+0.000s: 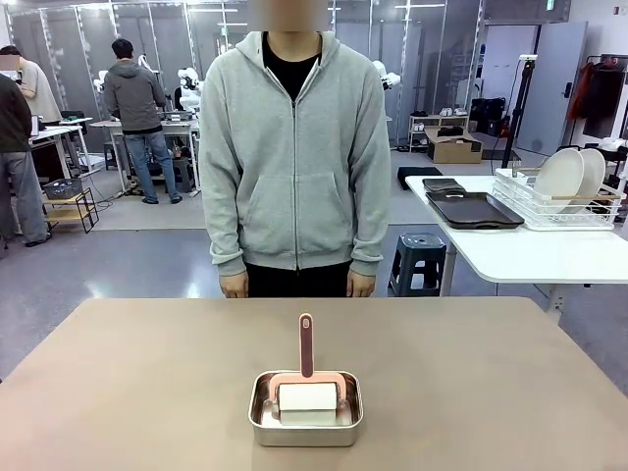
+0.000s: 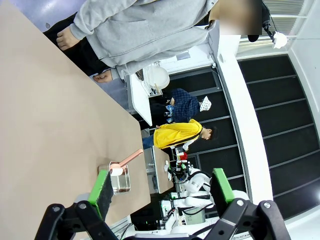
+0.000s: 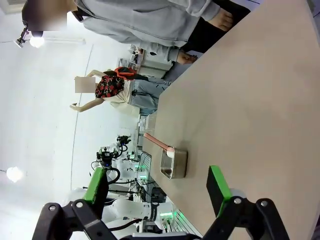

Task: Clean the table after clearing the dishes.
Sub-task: Place the Lint Roller back on top of the Airtight Container.

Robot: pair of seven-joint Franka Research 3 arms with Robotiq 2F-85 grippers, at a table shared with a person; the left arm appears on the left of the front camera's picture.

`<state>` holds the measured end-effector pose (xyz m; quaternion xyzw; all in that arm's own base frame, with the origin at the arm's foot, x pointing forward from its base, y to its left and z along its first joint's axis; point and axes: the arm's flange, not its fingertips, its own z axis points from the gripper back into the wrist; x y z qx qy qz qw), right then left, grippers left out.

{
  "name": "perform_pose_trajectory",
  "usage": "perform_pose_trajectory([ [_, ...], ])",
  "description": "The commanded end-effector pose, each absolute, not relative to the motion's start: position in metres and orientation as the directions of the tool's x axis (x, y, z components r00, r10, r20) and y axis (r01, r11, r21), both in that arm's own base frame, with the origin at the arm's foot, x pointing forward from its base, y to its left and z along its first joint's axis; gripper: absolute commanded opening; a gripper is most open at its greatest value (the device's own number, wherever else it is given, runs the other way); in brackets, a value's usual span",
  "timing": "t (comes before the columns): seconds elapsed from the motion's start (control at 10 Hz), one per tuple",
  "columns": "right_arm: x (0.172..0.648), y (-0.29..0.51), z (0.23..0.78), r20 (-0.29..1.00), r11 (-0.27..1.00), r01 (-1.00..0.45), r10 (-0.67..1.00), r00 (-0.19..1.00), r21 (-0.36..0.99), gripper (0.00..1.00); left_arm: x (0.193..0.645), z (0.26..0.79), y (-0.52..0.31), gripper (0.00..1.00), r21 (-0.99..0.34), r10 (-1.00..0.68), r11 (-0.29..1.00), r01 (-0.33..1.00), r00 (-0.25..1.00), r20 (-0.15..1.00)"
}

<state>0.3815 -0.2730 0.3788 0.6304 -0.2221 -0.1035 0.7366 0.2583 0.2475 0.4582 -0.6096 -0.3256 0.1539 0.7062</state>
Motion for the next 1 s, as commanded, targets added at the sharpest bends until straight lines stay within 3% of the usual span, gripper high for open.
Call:
perform_pose_trajectory([
  [0.0,0.3830,-0.2710,0.3820,0.208,0.180,-0.143,-0.421,0.883,0.973,1.00,0.2573,0.4608,0.2492,1.00,-0.959,0.613,0.205,0.198,0.737,0.283],
  [0.9,0.3830,-0.2710,0.3820,0.208,0.180,-0.143,-0.421,0.883,0.973,1.00,0.2573,0.4608,0.2492,1.00,-0.959,0.613,0.205,0.198,0.737,0.283],
])
